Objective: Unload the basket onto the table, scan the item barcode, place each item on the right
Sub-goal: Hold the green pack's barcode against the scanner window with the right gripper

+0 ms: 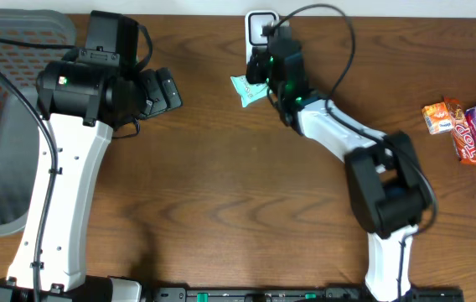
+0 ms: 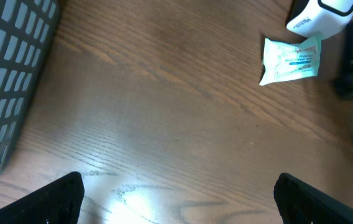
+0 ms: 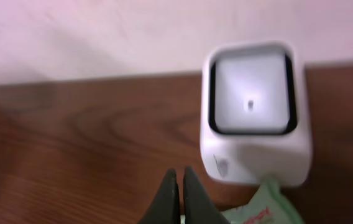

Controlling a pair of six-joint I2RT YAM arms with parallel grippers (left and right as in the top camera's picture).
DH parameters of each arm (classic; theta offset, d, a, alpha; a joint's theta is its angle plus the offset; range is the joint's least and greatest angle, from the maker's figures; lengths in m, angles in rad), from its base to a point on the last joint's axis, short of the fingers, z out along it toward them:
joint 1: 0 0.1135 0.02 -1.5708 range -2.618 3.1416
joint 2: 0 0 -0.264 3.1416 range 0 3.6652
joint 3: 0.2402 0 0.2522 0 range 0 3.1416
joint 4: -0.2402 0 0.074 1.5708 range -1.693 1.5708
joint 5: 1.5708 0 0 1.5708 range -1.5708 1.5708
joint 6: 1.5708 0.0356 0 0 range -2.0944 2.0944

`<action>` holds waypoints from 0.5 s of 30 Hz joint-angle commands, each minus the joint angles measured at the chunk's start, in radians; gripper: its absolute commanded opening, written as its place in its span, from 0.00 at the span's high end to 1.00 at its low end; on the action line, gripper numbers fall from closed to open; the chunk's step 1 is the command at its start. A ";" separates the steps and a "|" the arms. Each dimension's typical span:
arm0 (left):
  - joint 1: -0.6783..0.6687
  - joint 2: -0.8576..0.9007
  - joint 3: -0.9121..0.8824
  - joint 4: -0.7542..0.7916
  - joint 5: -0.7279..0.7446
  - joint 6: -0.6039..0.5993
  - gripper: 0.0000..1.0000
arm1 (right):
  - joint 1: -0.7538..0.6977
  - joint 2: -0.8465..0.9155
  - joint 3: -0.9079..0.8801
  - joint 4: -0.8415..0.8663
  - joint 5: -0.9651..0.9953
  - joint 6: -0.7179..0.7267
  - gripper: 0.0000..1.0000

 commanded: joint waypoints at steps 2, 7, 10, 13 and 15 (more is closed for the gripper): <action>0.003 0.007 0.002 -0.001 -0.016 0.006 0.02 | 0.001 0.086 0.030 0.005 0.006 0.050 0.99; 0.003 0.007 0.002 -0.001 -0.016 0.006 0.02 | 0.000 0.121 0.124 -0.078 0.005 0.050 0.99; 0.003 0.007 0.002 -0.001 -0.016 0.006 0.02 | 0.000 0.151 0.219 -0.171 0.000 0.050 0.99; 0.003 0.007 0.002 -0.001 -0.016 0.006 0.02 | 0.000 0.179 0.319 -0.284 -0.001 0.046 0.99; 0.003 0.007 0.002 -0.001 -0.016 0.006 0.02 | 0.001 0.194 0.370 -0.355 0.001 0.045 0.99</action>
